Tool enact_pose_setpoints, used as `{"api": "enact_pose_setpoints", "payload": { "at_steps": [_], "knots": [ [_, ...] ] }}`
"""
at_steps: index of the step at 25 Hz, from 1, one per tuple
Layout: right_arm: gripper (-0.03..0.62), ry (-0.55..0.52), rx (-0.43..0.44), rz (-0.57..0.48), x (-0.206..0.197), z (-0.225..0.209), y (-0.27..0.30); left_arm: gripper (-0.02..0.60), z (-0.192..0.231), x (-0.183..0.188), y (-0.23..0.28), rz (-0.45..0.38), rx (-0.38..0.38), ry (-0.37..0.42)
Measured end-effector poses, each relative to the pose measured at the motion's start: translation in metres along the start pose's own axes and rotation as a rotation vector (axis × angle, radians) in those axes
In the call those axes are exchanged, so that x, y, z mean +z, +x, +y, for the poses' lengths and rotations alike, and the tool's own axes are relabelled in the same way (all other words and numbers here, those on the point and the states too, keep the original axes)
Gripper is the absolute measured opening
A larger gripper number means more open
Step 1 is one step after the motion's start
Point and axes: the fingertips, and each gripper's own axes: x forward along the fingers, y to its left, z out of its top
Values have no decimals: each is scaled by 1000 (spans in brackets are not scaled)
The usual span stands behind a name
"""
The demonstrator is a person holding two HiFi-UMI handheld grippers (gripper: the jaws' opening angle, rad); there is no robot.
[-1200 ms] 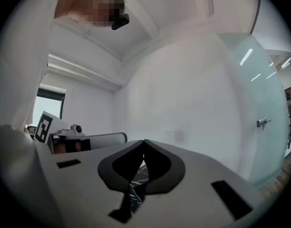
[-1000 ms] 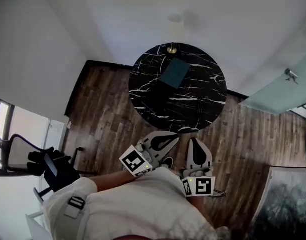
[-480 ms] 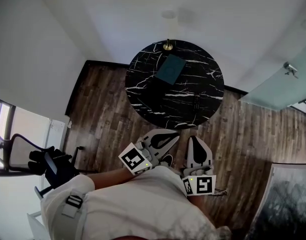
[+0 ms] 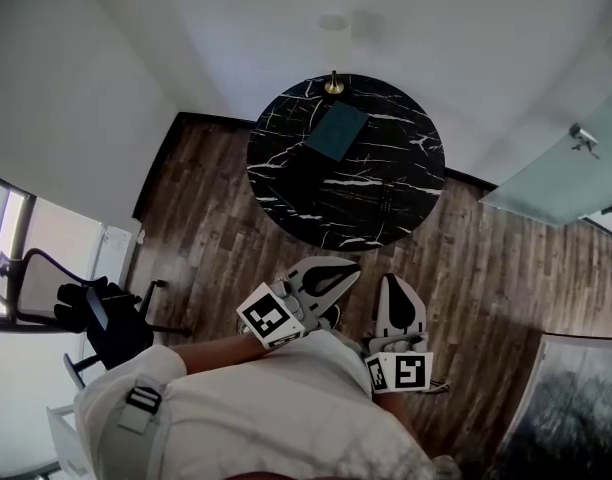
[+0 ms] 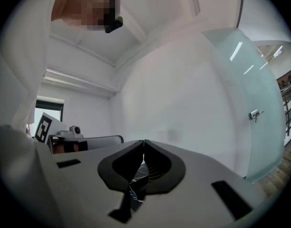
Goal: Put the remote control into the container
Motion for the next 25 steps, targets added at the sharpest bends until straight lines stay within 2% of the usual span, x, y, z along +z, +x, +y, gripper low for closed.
{"api": "enact_pose_setpoints", "payload": {
  "at_steps": [7,13,19,25],
  "knots": [
    [9,22,28,21,-10,-1,10,6,12,-7,6,2,38,-21],
    [9,1,51,50,-17,2,42,6,45,-5,2,-18,69,-33],
    [9,-31,84,79,-20,16,103,6,106,4,-7,-59,102,-46],
    [9,-77,105,94,-13,43,180,6,183,33,-26,-116,123,-38]
  ]
}}
